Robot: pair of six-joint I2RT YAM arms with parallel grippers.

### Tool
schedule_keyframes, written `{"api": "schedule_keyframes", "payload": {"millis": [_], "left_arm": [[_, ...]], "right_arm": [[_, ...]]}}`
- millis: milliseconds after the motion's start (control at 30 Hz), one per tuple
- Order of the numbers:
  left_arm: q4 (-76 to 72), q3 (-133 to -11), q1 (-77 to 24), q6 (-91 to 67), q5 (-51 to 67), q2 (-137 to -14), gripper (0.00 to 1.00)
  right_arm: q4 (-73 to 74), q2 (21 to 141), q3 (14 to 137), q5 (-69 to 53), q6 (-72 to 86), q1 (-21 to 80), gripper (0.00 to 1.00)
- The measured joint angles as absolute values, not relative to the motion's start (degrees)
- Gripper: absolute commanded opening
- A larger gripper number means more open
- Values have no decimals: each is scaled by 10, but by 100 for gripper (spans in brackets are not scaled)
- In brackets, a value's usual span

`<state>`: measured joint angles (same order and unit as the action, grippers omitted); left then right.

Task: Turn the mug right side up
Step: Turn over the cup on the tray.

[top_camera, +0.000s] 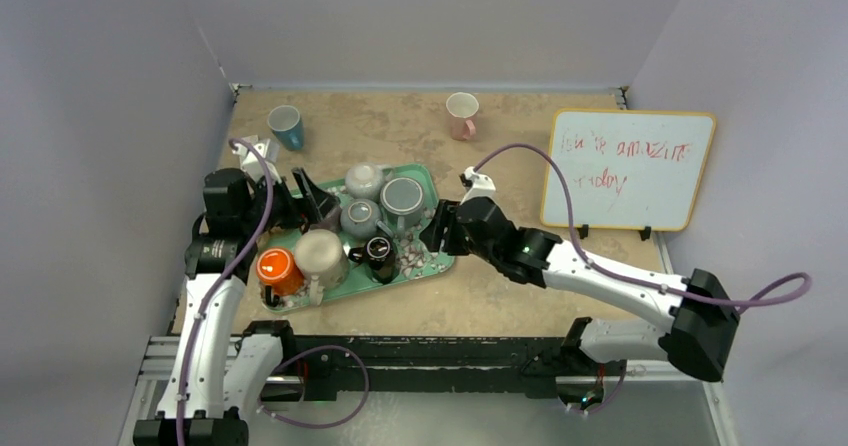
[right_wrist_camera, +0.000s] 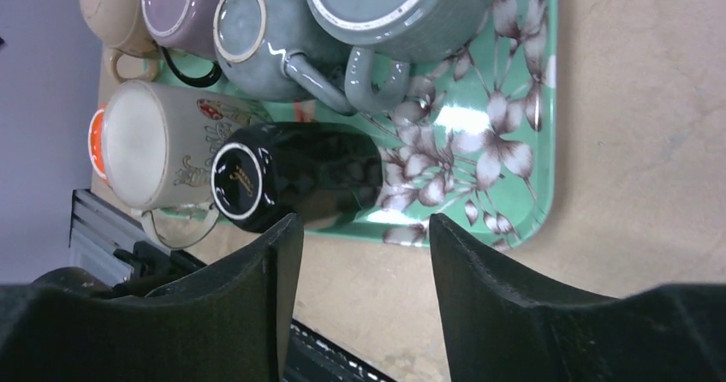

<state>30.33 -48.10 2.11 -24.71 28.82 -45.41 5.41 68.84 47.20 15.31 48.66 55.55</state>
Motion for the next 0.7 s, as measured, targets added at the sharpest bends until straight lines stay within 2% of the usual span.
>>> {"api": "schedule_keyframes", "payload": {"millis": [700], "left_arm": [[340, -445, 10, -240, 292, -347, 83]], "right_arm": [[71, 998, 689, 173, 469, 555, 48]]}}
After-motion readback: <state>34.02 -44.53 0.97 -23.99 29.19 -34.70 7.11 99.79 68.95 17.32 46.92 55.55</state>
